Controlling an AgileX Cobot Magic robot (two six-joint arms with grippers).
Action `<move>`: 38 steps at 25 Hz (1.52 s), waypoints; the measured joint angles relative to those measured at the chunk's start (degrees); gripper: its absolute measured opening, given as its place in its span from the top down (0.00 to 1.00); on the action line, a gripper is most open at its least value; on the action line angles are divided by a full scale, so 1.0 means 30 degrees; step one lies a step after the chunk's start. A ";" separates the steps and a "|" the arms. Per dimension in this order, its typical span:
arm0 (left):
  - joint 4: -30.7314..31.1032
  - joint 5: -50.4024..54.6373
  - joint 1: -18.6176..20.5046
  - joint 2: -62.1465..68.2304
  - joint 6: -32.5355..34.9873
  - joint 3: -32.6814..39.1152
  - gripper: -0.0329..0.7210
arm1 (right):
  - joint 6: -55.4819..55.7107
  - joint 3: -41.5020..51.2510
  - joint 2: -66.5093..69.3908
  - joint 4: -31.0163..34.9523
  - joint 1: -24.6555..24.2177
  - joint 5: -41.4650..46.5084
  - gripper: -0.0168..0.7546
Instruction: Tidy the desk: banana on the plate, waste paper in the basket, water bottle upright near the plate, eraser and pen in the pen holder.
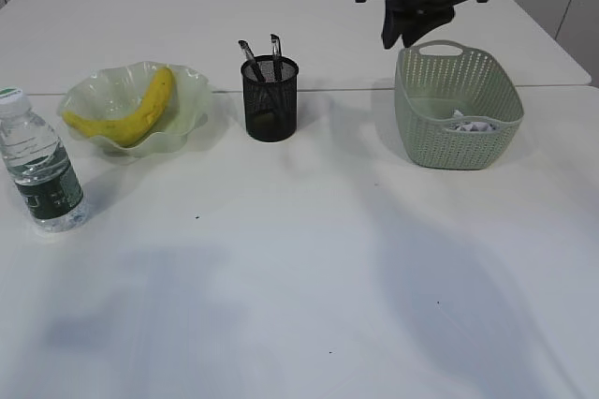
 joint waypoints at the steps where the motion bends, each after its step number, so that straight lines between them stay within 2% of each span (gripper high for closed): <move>1: 0.0000 0.0000 0.0000 0.0000 0.0000 0.0000 0.64 | 0.0000 0.0796 -0.0609 -0.0327 0.0000 0.0000 0.73; 9: -0.0045 -0.1528 0.0000 0.0000 0.0000 0.0000 0.64 | -0.0133 0.8399 -0.5382 -0.1747 0.0000 0.0000 0.73; 17: -0.0045 -0.1602 0.0000 0.0000 0.0000 0.0000 0.64 | -0.0259 1.5355 -0.9048 -0.2846 0.0000 -0.0178 0.73; 25: 0.0267 -0.1449 0.0000 0.0000 0.0000 0.0000 0.64 | -0.0299 2.1952 -1.4006 -0.3153 0.0000 -0.2837 0.73; 32: 0.0845 -0.0706 0.0000 -0.0625 0.0000 0.0000 0.64 | -0.0175 2.4636 -1.8877 -0.3967 0.0000 -0.3649 0.73; 38: 0.2220 0.1296 0.0000 -0.3152 -0.0631 0.0000 0.64 | 0.1429 2.5001 -2.3072 -0.4660 0.0000 -0.2279 0.73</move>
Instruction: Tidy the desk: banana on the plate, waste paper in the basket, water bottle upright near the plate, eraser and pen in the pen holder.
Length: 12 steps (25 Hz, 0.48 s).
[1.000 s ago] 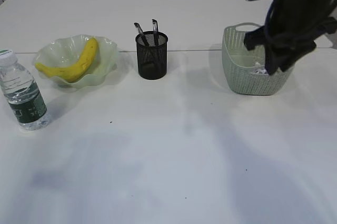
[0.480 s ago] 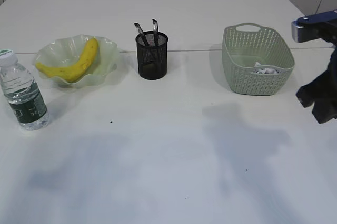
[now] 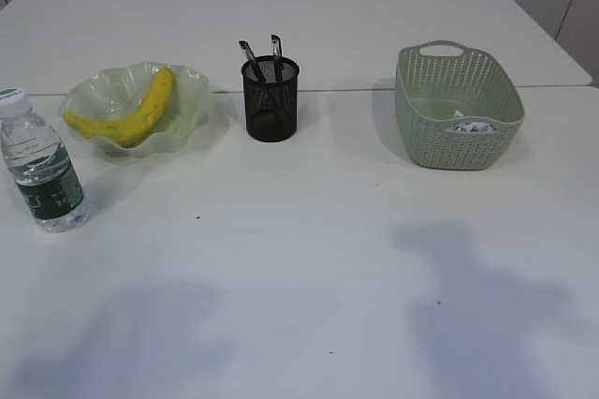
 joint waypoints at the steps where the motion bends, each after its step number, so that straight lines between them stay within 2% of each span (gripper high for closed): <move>1: 0.0079 0.0410 0.0000 -0.0623 -0.0031 0.0000 0.64 | 0.0137 0.0069 -0.0660 0.0008 0.0000 0.0240 0.73; 7: 0.0116 0.2319 0.0000 -0.4435 -0.0319 0.0000 0.64 | 0.0362 0.0079 -0.5618 -0.0054 0.0000 0.2114 0.73; 12: 0.0784 0.3134 0.0000 -0.7106 -0.0440 0.0000 0.64 | 0.0362 0.0079 -0.9460 -0.0084 0.0000 0.2574 0.73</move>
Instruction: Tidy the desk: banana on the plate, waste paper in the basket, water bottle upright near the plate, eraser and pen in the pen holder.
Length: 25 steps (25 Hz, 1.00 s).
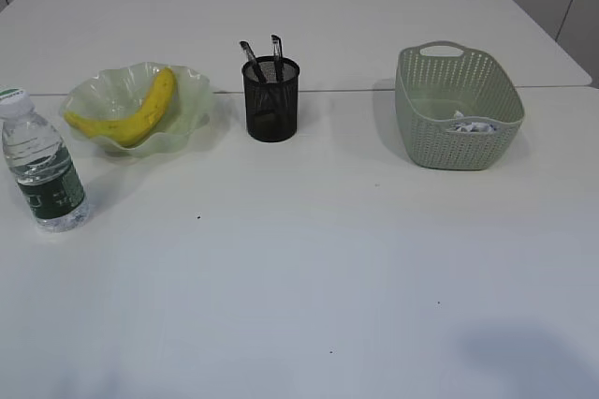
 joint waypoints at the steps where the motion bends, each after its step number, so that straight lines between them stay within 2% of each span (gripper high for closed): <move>1: 0.0276 0.0219 0.0000 -0.0385 0.0000 0.0000 0.64 | 0.0000 0.0000 -0.0681 0.0000 0.0000 0.0041 0.73; 8: 0.1009 0.2506 0.0000 -0.1802 0.0000 0.0000 0.64 | 0.0039 0.0000 -0.4149 0.0302 0.0000 0.0166 0.73; 16: 0.2438 0.2689 0.0000 -0.2440 0.0000 0.0000 0.64 | 0.0039 0.1799 -0.7479 0.4325 0.0000 0.0216 0.73; 25: 0.1994 0.2689 0.0000 -0.2470 0.0000 -0.0034 0.62 | -0.0278 0.4805 -1.0063 0.4535 0.0000 0.0352 0.73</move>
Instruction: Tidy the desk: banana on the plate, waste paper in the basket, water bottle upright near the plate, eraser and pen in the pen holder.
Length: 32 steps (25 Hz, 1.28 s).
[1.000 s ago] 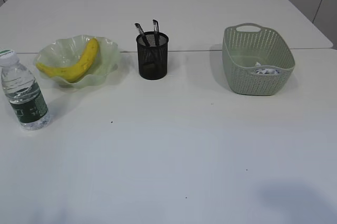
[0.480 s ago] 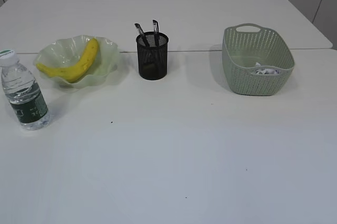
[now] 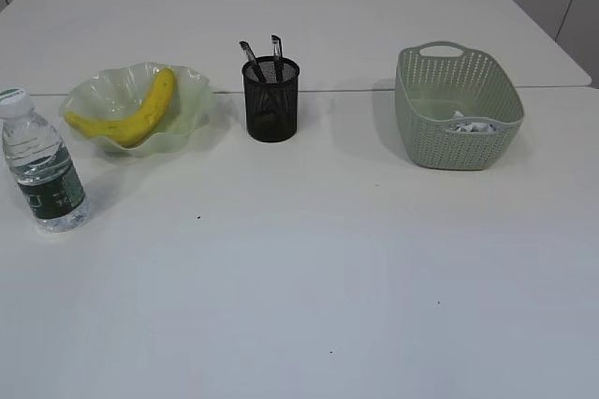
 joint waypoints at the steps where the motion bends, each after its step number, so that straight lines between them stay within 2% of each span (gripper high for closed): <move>1: 0.0221 0.0000 0.0000 0.0000 0.0000 0.0000 0.60 | -0.0037 0.0288 0.0000 0.0000 0.0000 0.0000 0.73; 5: 0.1056 0.0000 0.0000 0.0000 0.0218 0.0536 0.43 | -0.0104 0.1718 0.0000 -0.0993 0.0000 0.0000 0.71; 8: 0.1107 0.0000 0.0000 0.0000 0.0260 0.1496 0.31 | -0.0115 0.2792 0.0000 -0.1741 0.0000 0.0000 0.63; 11: 0.1107 0.0000 0.0000 0.0000 0.0293 0.2319 0.25 | -0.0146 0.3098 0.0000 -0.1993 0.0000 0.0000 0.58; 20: 0.1058 -0.2650 0.0000 0.0000 0.0355 0.3586 0.23 | -0.0146 0.4024 0.0000 -0.2073 0.0000 -0.2065 0.56; 32: 0.1031 -0.2847 0.0000 0.0000 0.0400 0.3586 0.23 | -0.0193 0.4118 0.0000 -0.2105 0.0000 -0.2279 0.56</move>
